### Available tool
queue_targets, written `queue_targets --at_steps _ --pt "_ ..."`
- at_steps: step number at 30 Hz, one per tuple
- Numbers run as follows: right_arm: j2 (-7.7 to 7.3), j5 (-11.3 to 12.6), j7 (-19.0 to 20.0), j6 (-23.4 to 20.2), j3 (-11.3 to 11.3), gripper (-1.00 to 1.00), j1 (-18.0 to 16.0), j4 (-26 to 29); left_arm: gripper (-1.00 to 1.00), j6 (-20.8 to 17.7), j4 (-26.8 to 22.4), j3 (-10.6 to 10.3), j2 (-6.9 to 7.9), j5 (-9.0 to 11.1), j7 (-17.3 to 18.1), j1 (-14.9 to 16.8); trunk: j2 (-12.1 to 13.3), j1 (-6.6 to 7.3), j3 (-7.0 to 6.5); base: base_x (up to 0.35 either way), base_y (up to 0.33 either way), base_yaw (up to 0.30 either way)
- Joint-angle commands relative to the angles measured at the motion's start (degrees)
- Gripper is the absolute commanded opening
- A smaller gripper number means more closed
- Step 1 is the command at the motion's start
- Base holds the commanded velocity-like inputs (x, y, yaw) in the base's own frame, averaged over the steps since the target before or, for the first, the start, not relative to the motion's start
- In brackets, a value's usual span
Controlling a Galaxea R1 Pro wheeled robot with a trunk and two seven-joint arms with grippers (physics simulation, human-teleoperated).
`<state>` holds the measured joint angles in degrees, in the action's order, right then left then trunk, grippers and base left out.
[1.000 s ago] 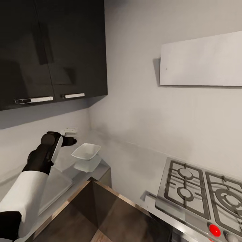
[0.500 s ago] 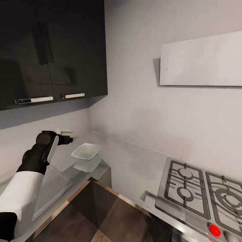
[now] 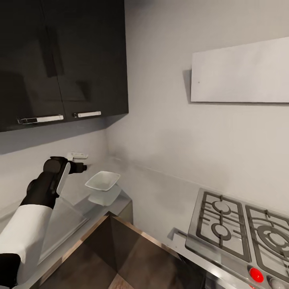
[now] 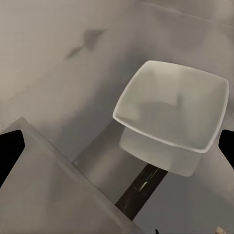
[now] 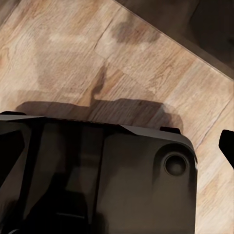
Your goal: In the kitchen, take the Vidalia onion out of the sink, dice it on the chopping board with the paring knife, put the diced onion into the bowl on the countertop, then place both the paring knife and the chopping board into the sink.
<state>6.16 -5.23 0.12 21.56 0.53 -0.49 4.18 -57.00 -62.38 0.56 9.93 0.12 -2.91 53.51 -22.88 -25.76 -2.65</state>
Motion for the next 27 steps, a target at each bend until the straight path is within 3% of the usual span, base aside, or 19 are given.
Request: queue_targets --at_steps 1,14,18,21,27 --pt "0.00 -0.38 -0.09 0.15 -0.01 1.00 0.00 -0.05 1.00 -0.22 -0.03 -0.02 0.01 0.06 -0.16 0.01 -0.04 -0.02 0.03 0.000 0.000 0.000" --pt "-0.02 -0.38 -0.97 0.10 -0.08 1.00 0.03 -1.08 1.00 -0.22 0.07 -0.03 0.03 0.08 -0.16 0.01 -0.04 -0.02 0.03 0.000 0.000 0.000" --pt "-0.06 -0.34 -4.06 -0.13 -0.09 1.00 0.03 -2.61 1.00 -0.22 0.07 -0.03 0.01 0.06 -0.16 0.01 -0.04 -0.02 0.03 0.000 0.000 0.000" --pt "-0.22 -0.31 -6.31 -3.04 -0.09 1.00 0.07 -2.95 1.00 -0.22 0.07 -0.03 0.01 0.06 -0.16 0.01 -0.04 -0.02 0.03 0.000 0.000 0.000" --pt "-1.44 -0.28 -6.96 -8.10 -0.25 1.00 0.21 -3.03 1.00 -0.22 0.07 -0.03 0.01 0.11 -0.16 0.01 -0.04 -0.02 0.03 0.000 0.000 0.000"
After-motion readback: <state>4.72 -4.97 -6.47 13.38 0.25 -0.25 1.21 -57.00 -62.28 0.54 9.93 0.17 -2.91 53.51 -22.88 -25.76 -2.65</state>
